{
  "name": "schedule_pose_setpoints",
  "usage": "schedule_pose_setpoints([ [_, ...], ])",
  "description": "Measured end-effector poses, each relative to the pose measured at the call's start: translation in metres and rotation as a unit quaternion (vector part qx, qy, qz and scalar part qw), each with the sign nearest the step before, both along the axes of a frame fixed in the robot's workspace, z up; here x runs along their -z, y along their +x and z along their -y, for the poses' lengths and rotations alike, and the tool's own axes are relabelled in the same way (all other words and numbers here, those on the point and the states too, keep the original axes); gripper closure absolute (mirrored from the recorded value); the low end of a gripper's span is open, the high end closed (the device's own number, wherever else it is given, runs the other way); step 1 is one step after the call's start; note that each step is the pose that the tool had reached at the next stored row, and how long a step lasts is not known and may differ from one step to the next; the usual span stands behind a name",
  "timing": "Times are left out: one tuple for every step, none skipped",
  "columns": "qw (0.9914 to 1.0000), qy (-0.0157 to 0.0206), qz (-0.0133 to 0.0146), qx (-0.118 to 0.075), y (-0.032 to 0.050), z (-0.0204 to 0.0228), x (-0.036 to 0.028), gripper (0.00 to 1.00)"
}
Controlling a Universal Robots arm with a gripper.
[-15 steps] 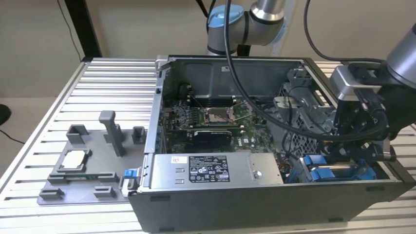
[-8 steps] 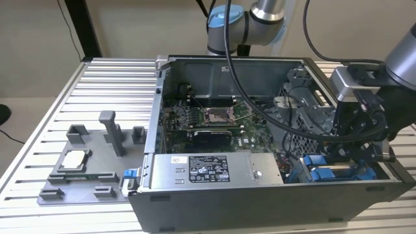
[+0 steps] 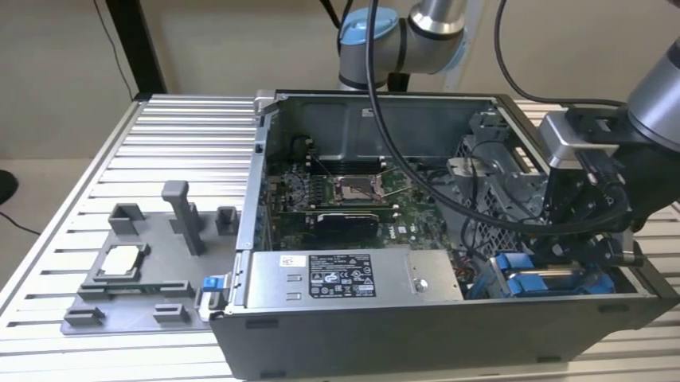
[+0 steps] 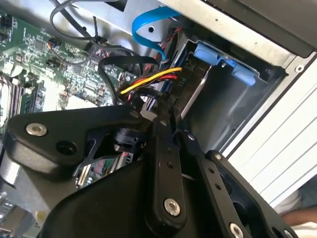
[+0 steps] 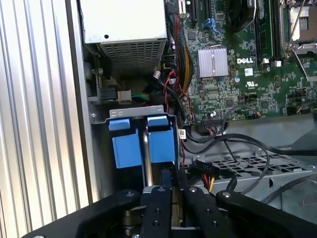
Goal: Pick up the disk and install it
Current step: 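Insert the second disk wire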
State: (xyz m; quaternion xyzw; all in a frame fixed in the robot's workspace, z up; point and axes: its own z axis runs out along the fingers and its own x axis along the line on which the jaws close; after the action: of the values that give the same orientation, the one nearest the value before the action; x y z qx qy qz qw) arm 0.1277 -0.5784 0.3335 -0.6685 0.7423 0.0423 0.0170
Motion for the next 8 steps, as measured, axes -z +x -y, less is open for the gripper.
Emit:
schedule_pose_setpoints([
  [1.0, 0.0, 0.0, 0.0, 0.0, 0.0, 0.0, 1.0],
  [1.0, 0.0, 0.0, 0.0, 0.0, 0.0, 0.0, 1.0],
  [1.0, 0.0, 0.0, 0.0, 0.0, 0.0, 0.0001, 1.0],
  [1.0, 0.0, 0.0, 0.0, 0.0, 0.0, 0.0001, 1.0],
  [1.0, 0.0002, 0.0001, 0.0, 0.0, 0.0, 0.0004, 1.0],
  [1.0, 0.0006, 0.0001, 0.0, 0.0001, -0.0001, 0.0007, 0.0],
  [1.0, 0.001, -0.0002, 0.0, 0.0, 0.0, 0.0002, 0.0],
  [1.0, 0.0011, -0.0009, 0.0, 0.0, 0.0, -0.0022, 0.0],
])
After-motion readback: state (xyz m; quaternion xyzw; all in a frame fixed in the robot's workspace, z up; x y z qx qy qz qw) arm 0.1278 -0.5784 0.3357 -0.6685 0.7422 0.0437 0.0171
